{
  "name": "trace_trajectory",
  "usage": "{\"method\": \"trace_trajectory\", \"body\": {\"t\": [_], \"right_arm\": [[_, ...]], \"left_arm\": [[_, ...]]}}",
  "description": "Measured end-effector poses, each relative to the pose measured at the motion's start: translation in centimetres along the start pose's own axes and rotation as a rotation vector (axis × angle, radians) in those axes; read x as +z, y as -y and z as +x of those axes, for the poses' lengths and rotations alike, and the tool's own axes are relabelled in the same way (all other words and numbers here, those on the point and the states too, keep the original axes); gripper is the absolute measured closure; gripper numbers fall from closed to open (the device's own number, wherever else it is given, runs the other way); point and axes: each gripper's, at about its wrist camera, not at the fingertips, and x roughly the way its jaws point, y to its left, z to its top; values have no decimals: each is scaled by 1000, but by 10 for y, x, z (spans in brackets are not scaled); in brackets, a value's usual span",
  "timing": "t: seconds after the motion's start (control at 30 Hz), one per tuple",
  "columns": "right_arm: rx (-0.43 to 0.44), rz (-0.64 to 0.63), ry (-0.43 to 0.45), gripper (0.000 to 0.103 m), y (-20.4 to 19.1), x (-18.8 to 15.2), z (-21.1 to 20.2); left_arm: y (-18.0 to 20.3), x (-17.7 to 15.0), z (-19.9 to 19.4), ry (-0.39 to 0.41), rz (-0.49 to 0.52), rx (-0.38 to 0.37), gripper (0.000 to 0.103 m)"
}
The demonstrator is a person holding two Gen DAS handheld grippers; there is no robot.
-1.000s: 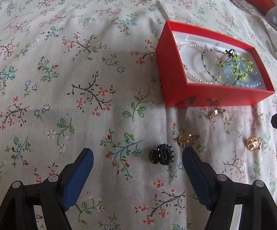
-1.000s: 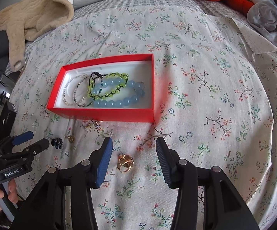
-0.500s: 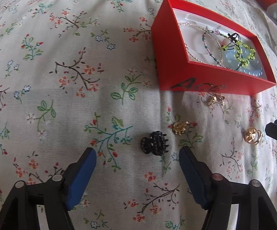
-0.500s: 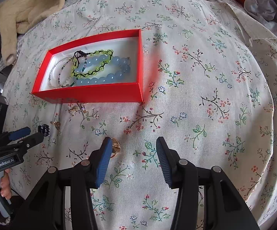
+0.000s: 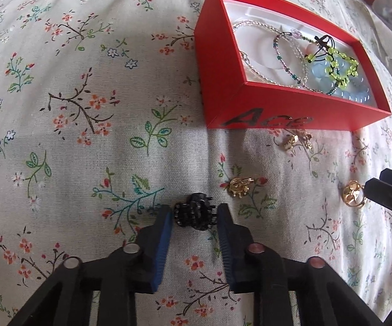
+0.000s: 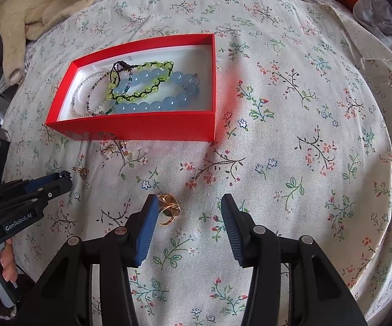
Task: Organize jewelry
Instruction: 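Grasp the black claw hair clip with the left tool while the right tool grasps the gold ring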
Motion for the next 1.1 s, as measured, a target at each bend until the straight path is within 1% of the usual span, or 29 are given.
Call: {"method": "trace_trajectory", "body": {"t": [0.03, 0.23, 0.43, 0.67, 0.9, 0.97, 1.03, 1.07, 1.1], "right_arm": [[0, 0, 0, 53, 0, 0, 0], [27, 8, -10, 53, -5, 1, 3], [60, 17, -47, 53, -12, 2, 14], [63, 39, -84, 53, -12, 4, 28], [47, 16, -76, 53, -13, 2, 28], [36, 3, -70, 57, -14, 2, 27], [22, -16, -64, 70, -17, 0, 27], [16, -28, -59, 73, -19, 0, 26], [9, -39, -52, 79, -20, 0, 25]], "left_arm": [[5, 2, 3, 2, 2, 3, 77], [8, 6, -2, 21, 2, 6, 78], [7, 7, -6, 40, 1, 10, 78], [5, 5, -6, 35, 9, 19, 78], [2, 2, -9, 43, 13, 22, 78], [3, 2, -9, 45, 12, 23, 78], [4, 2, -9, 46, 14, 23, 78], [3, 1, -10, 48, 14, 23, 78], [4, 1, -11, 50, 16, 24, 78]]}}
